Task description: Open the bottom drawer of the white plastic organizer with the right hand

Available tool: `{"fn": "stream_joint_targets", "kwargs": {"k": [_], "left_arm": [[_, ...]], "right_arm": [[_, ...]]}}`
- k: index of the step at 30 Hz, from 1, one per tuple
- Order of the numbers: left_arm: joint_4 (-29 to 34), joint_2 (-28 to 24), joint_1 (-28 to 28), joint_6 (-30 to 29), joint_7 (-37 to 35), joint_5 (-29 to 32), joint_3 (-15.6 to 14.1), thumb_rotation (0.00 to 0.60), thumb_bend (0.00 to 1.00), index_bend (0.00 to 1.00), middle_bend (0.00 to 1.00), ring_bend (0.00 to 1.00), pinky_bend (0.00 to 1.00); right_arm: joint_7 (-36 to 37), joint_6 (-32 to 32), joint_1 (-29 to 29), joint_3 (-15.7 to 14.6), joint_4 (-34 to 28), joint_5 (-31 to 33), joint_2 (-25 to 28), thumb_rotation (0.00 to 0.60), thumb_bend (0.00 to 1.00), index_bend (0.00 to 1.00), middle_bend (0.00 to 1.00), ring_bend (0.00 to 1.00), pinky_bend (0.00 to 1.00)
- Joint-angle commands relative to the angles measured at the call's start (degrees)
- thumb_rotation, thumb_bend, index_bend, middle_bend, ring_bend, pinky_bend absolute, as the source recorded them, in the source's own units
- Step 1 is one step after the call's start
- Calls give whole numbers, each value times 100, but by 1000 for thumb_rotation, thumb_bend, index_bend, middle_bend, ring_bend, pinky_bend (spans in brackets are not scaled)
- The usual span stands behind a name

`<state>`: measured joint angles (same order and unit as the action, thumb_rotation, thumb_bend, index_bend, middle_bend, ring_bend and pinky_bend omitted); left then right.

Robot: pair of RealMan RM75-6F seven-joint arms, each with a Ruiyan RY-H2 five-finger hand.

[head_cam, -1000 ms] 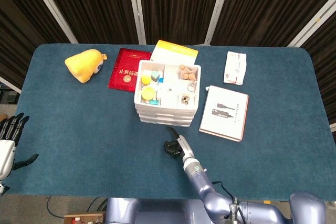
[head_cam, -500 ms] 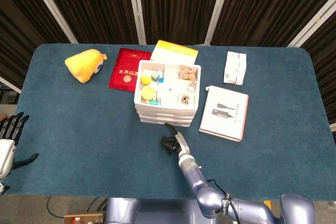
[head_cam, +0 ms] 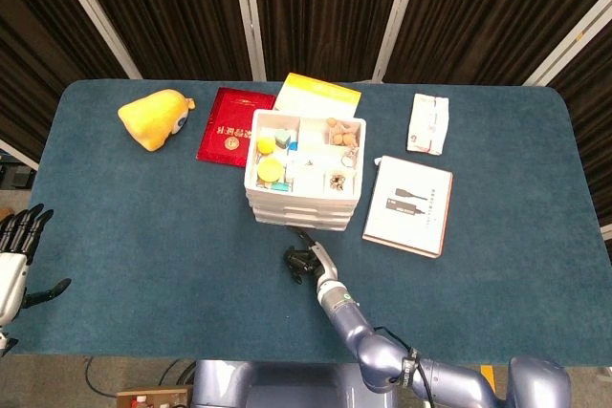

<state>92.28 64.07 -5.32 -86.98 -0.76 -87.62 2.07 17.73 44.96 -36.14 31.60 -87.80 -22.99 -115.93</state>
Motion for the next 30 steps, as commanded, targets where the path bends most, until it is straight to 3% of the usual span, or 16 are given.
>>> {"fn": "stream_joint_targets", "kwargs": {"k": [1, 13, 22, 30], "left_arm": [[9, -9, -3, 19, -20, 14, 2, 600, 54, 19, 0, 0, 27], [72, -43, -20, 113, -46, 67, 2, 600, 54, 17, 0, 0, 27], [125, -71, -30, 192, -19, 117, -8, 600, 53, 8, 0, 0, 27], [140, -79, -22, 181, -26, 93, -17, 600, 54, 8, 0, 0, 26]], "right_arm": [[96, 5, 8, 61, 53, -57, -50, 600, 739, 113, 833, 835, 891], [397, 84, 29, 184, 304, -354, -254, 600, 743, 123, 834, 835, 891], [623, -291, -105, 418, 484, -33, -322, 600, 759, 253, 834, 835, 891], [642, -262, 51, 209, 160, 19, -167, 600, 773, 317, 834, 835, 891]]}}
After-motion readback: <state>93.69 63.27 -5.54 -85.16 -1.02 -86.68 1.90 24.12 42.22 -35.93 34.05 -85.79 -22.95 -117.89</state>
